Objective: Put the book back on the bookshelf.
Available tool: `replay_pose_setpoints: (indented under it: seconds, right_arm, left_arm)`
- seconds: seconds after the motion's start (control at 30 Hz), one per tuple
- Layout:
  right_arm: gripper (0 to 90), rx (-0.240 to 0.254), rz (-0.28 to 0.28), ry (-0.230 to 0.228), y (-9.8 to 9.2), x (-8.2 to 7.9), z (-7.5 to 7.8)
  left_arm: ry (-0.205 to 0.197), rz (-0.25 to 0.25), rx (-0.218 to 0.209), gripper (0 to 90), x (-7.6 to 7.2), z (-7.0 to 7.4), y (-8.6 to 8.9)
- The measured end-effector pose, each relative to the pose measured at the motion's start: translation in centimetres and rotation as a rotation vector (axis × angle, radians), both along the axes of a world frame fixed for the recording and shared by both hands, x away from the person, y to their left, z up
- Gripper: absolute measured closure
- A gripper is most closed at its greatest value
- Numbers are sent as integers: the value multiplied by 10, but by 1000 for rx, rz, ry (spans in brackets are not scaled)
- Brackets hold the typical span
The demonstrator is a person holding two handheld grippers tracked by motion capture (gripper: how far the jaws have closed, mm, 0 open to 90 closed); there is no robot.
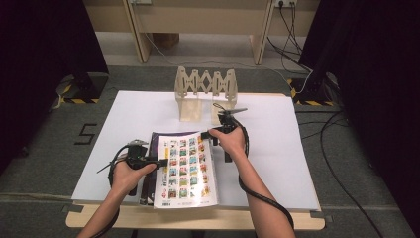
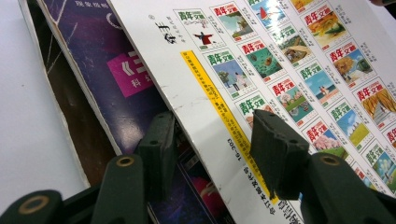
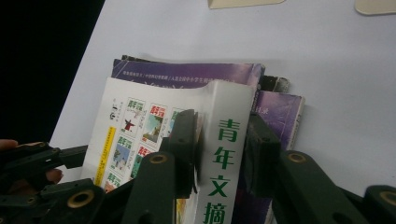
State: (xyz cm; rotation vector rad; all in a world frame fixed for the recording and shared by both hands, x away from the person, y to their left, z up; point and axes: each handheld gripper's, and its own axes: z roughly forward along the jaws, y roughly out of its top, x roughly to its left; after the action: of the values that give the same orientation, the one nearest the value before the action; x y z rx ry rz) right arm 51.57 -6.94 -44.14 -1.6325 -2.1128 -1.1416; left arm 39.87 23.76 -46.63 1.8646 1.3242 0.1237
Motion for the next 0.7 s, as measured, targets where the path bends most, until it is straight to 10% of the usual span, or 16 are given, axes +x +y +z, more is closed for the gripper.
replay_pose_setpoints:
  seconds: [0.13, 0.47, 0.67, 0.7]
  right_arm:
    - [721, -8, 6, -3, 3, 0, 7]
    - [735, 17, -6, 9, 4, -3, 13]
    - [742, 40, -3, -7, 5, -5, 22]
    - [742, 41, -1, -21, 5, -6, 23]
  left_arm:
    - [-5, -6, -24, 521, 1, 0, 8]
    - [-109, 185, -73, 431, -4, 1, 54]
    - [-128, 235, -54, 416, -6, -6, 65]
    - [-195, 294, -12, 415, -8, -10, 67]
